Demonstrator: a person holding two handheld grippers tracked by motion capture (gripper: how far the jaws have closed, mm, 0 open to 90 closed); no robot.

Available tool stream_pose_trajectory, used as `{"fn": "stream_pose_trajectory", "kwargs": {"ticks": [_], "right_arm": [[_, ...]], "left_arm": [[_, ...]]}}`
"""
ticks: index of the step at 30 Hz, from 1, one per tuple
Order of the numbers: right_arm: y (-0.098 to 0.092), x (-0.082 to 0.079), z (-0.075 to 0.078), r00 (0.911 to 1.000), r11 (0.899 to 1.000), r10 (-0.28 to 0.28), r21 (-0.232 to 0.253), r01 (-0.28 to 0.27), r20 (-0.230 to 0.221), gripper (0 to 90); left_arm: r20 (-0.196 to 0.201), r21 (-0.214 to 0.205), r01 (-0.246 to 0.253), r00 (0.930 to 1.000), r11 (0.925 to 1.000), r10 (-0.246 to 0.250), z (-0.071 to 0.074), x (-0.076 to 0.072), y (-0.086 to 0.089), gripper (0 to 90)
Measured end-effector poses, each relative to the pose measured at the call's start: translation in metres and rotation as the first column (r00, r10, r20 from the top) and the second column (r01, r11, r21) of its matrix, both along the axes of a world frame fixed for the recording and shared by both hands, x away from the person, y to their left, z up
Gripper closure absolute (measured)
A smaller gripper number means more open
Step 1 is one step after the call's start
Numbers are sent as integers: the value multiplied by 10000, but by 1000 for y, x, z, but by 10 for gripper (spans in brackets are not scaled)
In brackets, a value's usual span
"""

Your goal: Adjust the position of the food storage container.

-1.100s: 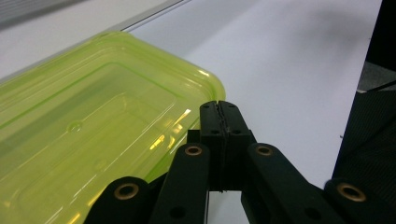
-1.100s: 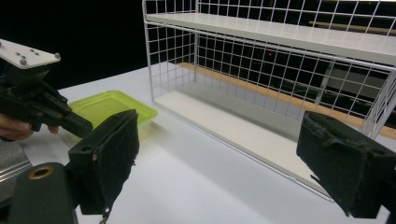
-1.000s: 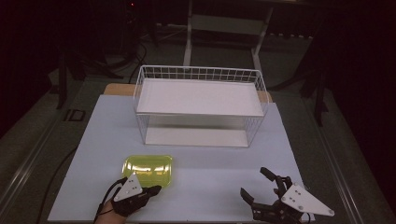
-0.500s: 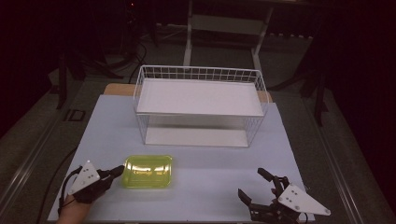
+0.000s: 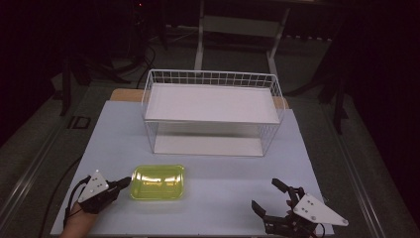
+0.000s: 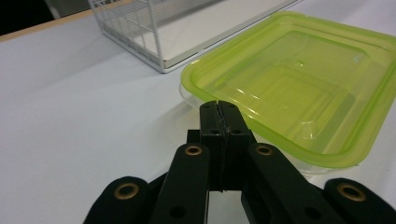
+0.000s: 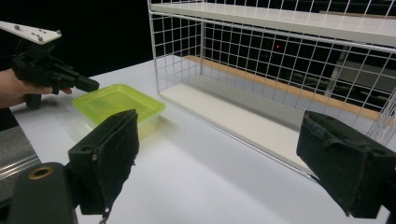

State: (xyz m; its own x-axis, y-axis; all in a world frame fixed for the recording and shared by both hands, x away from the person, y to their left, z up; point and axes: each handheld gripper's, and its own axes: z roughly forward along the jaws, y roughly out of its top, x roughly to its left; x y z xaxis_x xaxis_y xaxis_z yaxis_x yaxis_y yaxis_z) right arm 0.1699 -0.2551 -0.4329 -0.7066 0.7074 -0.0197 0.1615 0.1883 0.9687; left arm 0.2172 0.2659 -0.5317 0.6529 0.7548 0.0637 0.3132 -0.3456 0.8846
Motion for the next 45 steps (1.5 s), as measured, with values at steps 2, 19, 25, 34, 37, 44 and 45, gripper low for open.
{"fn": "stream_pose_trajectory", "kwargs": {"ticks": [2,19,25,34,37,44,45], "right_arm": [[0,0,0,10000,10000,22,-1,-22,-33,129],[0,2,-2,9999,9999,112,9,-112,-112,130],[0,3,-3,9997,9998,179,-31,-180,-155,129],[-1,5,-6,9995,9998,191,-13,-192,-251,129],[-1,5,-6,9994,9998,198,-28,-199,-277,130],[0,6,-7,9992,9996,256,-91,-259,-301,130],[0,6,-7,9991,9996,262,-98,-265,-328,129]], "left_arm": [[-60,-4,103,9999,9999,-103,0,1,-4,900],[-55,-134,1214,9926,9925,-1215,0,19,-64,900],[-74,-248,1545,9879,9877,-1547,-1,24,-83,900],[-48,-259,1848,9827,9824,-1850,-2,30,-104,900],[-20,-207,1945,9809,9807,-1945,-3,32,-109,900],[58,-135,1984,9801,9800,-1984,-3,37,-118,900],[62,-135,1993,9799,9798,-1993,-3,38,-119,900]]}}
